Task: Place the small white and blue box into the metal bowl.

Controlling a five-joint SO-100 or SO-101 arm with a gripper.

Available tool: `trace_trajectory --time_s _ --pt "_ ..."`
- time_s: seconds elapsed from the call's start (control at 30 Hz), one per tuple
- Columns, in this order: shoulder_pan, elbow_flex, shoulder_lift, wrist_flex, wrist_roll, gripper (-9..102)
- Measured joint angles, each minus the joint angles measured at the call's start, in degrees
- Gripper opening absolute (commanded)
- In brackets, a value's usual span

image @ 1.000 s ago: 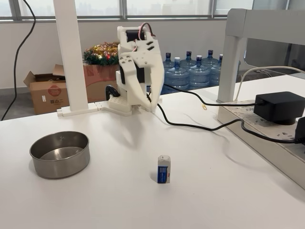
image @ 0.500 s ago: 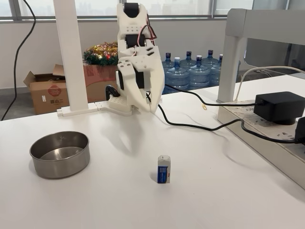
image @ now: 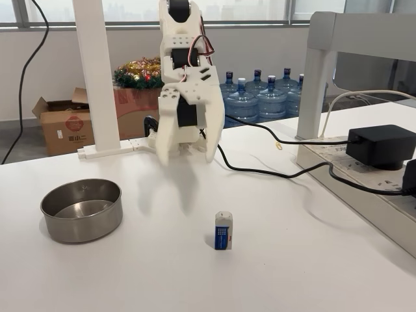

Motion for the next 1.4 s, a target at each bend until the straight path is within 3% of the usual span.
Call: trace_trajectory --time_s 0.17,0.47,0.67,1.4 --pt "0.00 -1.49 -9.93 -8.79 0.00 28" --pt "-0.44 -8.35 -39.64 -31.82 0.00 28" --pt "-3.52 -12.83 -52.73 -42.19 0.09 36" --pt "-5.19 -26.89 -67.06 -43.86 0.09 36"
